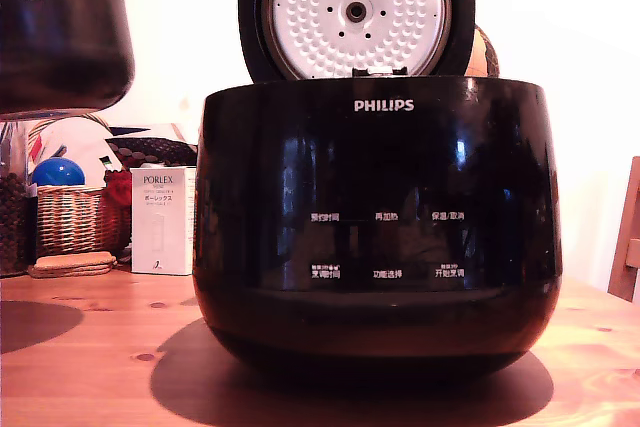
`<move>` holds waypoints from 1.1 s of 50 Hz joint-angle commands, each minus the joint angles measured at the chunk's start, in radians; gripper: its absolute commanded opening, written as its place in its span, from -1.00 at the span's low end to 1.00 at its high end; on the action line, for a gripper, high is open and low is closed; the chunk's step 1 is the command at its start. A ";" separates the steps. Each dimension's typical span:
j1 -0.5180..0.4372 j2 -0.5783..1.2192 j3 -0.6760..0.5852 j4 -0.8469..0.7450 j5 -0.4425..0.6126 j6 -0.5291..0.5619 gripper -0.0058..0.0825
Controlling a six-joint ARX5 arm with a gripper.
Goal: Place the pot you are holding inside the rice cooker
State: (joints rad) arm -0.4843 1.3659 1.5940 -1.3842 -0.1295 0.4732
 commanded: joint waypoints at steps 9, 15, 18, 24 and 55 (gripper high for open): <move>-0.003 -0.008 0.018 0.024 -0.009 -0.002 -0.92; -0.003 -0.008 0.018 0.024 -0.009 -0.002 -0.92; -0.003 -0.008 0.018 0.024 -0.009 -0.002 -0.92; -0.008 -0.008 0.018 0.024 -0.007 -0.002 -0.92; -0.278 -0.014 0.089 0.024 0.104 -0.002 -0.92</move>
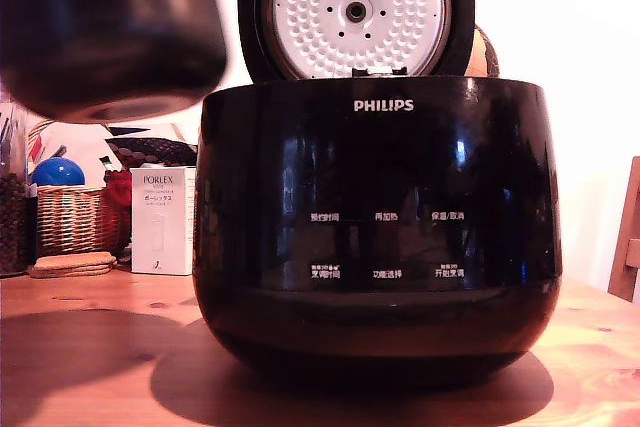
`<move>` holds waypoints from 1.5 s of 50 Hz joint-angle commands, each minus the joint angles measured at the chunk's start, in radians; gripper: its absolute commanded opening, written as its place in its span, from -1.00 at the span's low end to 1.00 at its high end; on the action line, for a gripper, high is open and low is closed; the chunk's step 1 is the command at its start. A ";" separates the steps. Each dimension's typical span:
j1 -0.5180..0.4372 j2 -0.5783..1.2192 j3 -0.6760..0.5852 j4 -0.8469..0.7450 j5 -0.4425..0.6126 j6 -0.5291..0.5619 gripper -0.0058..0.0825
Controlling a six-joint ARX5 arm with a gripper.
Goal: Place the pot you are holding inside the rice cooker
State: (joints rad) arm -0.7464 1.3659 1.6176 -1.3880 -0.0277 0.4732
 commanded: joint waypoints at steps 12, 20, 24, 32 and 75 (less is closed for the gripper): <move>-0.100 -0.010 0.146 0.028 0.061 -0.002 -0.92; -0.141 -0.002 0.171 0.028 0.080 -0.013 -0.92; -0.161 0.016 0.183 0.028 0.081 -0.013 -0.92; -0.200 0.073 0.236 0.028 0.081 -0.013 -0.92; -0.264 0.378 0.429 0.028 0.120 0.033 -0.92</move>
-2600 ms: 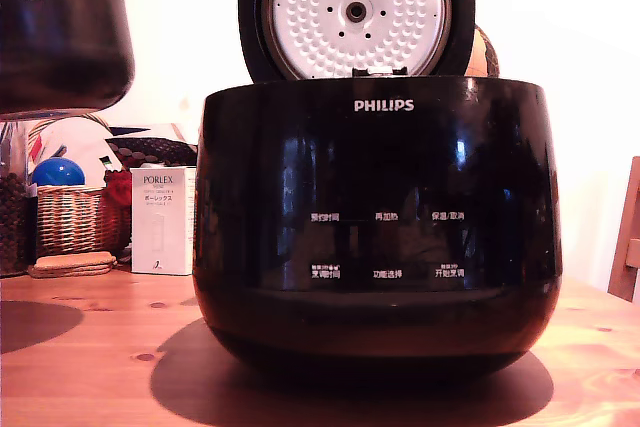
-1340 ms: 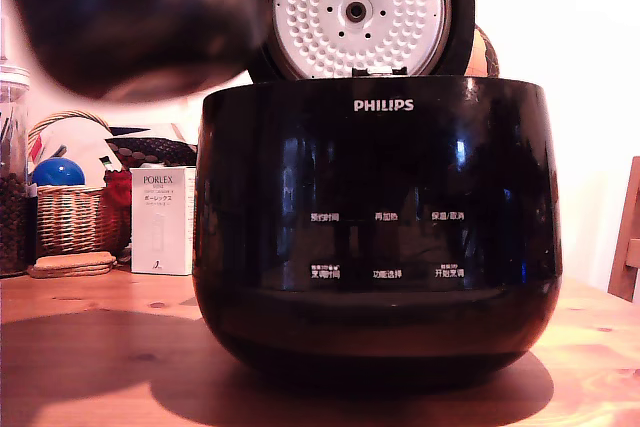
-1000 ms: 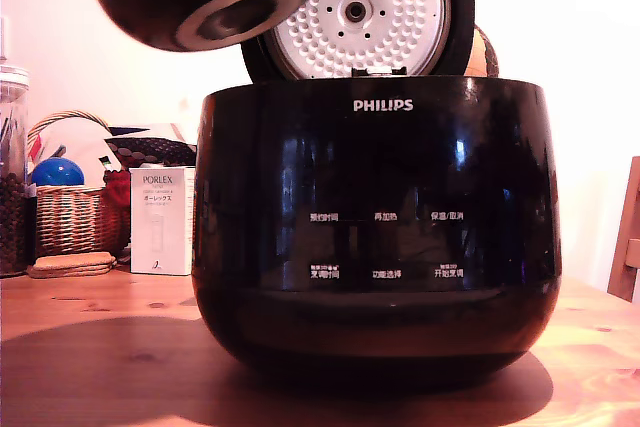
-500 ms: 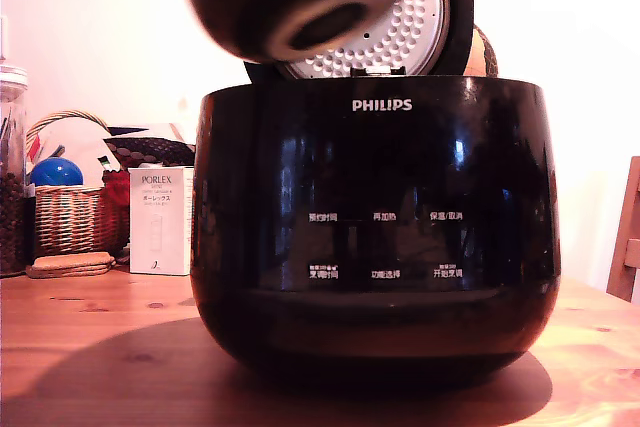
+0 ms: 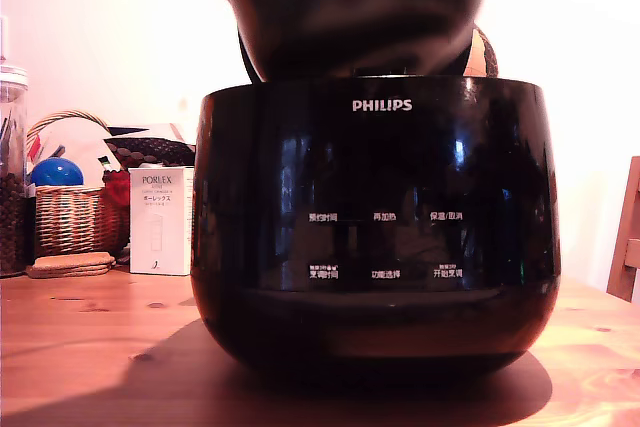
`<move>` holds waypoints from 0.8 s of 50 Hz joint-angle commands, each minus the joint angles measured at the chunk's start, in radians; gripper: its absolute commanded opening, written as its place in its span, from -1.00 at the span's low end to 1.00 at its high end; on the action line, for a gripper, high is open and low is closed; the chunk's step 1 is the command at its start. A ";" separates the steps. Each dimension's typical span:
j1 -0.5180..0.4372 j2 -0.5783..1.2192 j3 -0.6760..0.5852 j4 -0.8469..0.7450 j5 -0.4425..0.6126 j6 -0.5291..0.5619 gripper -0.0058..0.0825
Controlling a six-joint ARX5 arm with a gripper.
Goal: Place the pot you are holding inside the rice cooker
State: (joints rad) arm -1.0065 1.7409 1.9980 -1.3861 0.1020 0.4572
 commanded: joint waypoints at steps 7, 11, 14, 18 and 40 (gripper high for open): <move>-0.003 0.038 0.050 0.026 -0.055 0.049 -0.92; -0.003 0.053 0.050 0.026 -0.074 0.049 -0.92; -0.003 0.060 0.050 0.026 -0.090 0.049 -0.92; -0.003 0.066 0.050 0.026 -0.092 0.049 -0.92; -0.002 0.114 0.050 0.024 -0.096 0.127 -0.92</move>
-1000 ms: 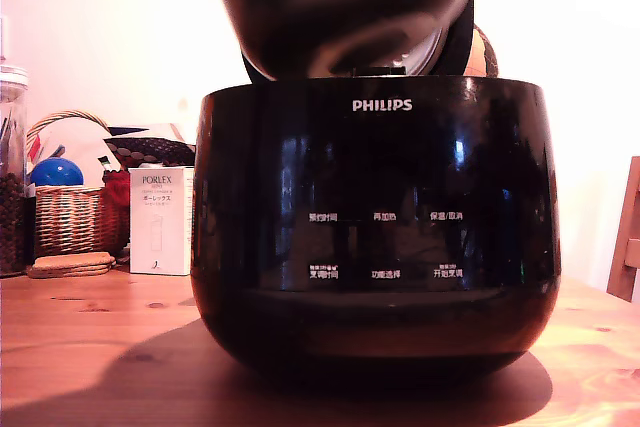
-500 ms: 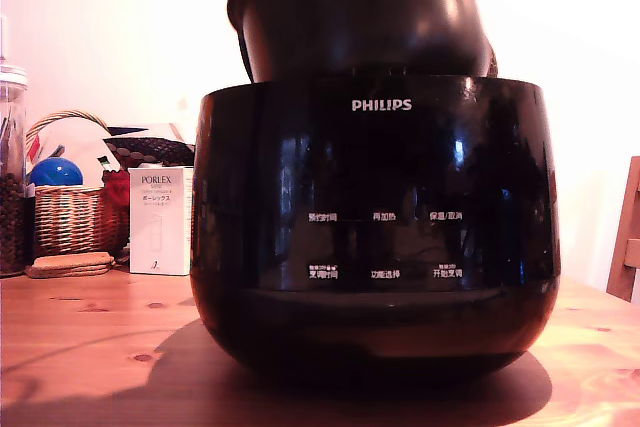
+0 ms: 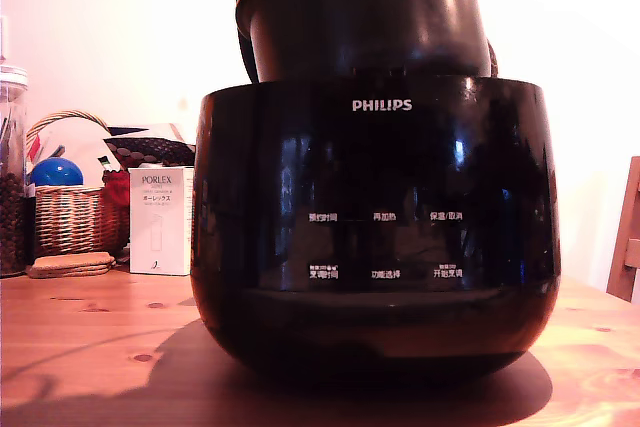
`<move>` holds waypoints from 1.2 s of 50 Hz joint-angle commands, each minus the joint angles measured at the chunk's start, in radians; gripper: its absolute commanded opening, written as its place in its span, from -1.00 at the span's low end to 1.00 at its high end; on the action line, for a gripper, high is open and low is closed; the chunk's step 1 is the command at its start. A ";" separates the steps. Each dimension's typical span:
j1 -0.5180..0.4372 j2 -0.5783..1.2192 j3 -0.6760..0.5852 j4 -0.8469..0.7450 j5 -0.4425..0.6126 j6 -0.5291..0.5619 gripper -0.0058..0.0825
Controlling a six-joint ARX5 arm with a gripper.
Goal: Place the pot you are holding inside the rice cooker
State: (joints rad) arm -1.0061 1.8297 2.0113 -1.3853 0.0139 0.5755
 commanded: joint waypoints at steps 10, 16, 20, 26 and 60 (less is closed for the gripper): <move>-0.002 0.042 0.037 0.022 -0.020 0.008 -0.92; -0.002 0.042 0.037 0.021 -0.022 0.006 -0.92; 0.003 0.042 0.037 0.020 -0.022 -0.006 -0.92; 0.010 0.043 0.037 0.019 -0.022 -0.015 -0.92; -0.018 0.092 0.032 0.019 -0.134 -0.215 -0.92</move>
State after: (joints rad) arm -1.0309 1.9026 2.0178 -1.3830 -0.0853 0.3717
